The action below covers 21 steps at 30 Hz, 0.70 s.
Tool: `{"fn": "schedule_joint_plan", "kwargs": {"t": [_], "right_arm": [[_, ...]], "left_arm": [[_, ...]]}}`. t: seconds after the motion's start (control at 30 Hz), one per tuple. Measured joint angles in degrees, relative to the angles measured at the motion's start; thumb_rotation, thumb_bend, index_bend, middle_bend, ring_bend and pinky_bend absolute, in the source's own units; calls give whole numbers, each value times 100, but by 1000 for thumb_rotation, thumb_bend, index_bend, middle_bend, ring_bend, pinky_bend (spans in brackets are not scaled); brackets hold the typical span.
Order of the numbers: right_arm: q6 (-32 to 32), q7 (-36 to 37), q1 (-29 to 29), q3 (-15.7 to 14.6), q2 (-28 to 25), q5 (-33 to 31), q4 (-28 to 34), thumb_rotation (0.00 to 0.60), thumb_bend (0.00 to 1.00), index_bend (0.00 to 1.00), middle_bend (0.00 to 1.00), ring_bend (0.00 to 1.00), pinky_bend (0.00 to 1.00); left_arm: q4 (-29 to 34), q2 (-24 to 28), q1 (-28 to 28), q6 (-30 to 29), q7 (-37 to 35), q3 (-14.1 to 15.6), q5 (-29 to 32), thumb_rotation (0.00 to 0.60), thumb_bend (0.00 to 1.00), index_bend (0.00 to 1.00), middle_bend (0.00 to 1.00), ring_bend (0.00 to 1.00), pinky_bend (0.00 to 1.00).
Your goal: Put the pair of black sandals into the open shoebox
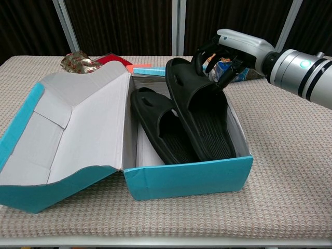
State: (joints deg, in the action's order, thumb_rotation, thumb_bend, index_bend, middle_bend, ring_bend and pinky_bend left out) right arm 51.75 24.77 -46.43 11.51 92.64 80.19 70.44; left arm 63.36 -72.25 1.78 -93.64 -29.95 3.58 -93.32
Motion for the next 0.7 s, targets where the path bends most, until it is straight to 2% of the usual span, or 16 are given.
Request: {"fn": "schedule_joint_plan", "kwargs": {"t": [0.33,0.43,0.53,0.7], "right_arm": [[-208,-83,-35,-61,-35,-85,99,600,0,602,498,260,325],[-294,-58,-59,-86,-81,-73,128,600,0,540,474,230,320],[-382,-48,-92,-147,-176,3,159,600,0,435,440,166,256],[-540,-74,-152,-243,-382,104,269,600,0,260,329,54,178]], "left_arm": [[31,19,13,-18,26,4,-6,600,73,112,144,4,110],[43,24,8,-6,35,6,-7,600,73,112,144,3,110],[56,29,3,5,37,7,-7,600,74,112,144,4,110],[69,29,-16,48,23,16,-12,600,74,112,144,4,110]]}}
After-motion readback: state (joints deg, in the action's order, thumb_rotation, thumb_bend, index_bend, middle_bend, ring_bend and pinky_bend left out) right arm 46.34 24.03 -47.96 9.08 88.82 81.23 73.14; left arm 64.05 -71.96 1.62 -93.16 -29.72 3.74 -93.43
